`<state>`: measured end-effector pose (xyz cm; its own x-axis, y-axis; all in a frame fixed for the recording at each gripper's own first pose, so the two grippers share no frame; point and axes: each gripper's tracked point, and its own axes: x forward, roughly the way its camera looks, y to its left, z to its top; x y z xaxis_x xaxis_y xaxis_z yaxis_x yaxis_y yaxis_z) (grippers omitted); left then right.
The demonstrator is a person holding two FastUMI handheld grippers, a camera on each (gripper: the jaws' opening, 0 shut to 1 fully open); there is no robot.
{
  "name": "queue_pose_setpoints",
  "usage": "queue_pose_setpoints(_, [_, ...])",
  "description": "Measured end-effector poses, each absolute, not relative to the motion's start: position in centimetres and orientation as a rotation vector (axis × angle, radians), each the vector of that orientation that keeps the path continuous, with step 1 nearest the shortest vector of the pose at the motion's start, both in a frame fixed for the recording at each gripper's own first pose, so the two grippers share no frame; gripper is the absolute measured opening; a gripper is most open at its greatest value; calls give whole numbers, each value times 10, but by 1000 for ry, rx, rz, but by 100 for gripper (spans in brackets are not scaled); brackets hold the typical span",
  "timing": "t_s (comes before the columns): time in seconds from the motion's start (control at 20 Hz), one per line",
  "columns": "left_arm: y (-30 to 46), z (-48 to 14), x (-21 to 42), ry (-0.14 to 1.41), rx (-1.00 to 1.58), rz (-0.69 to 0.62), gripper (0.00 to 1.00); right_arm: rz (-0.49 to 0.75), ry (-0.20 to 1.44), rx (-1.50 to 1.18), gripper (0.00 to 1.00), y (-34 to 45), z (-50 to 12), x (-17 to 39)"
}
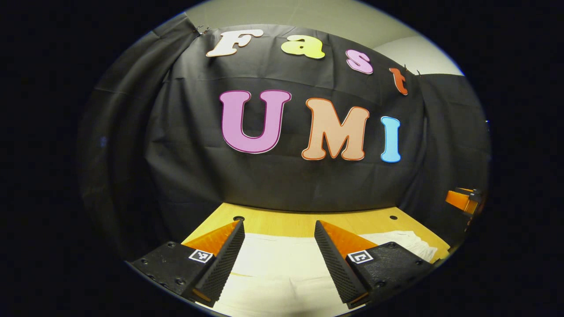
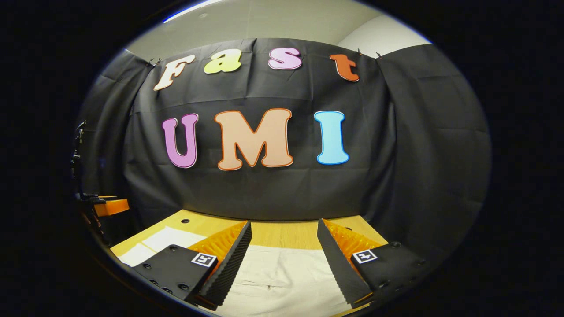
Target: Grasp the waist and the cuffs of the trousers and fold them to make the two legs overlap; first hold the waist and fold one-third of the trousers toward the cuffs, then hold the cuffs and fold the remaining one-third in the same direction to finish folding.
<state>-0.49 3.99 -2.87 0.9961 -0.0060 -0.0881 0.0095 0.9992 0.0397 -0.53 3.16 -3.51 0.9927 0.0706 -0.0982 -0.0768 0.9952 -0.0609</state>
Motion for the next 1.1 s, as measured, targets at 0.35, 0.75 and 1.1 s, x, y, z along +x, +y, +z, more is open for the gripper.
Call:
queue_pose_setpoints(0.35, [37,-72,-16,249,112,-223,95,107,157,-57,96,47,-56,-6])
queue_pose_setpoints(0.75, [47,-189,-82,698,361,-568,96,75,200,-67,96,44,-72,-11])
queue_pose_setpoints(1.1, [60,-284,-148,987,568,-829,94,34,247,-114,96,36,-90,-28])
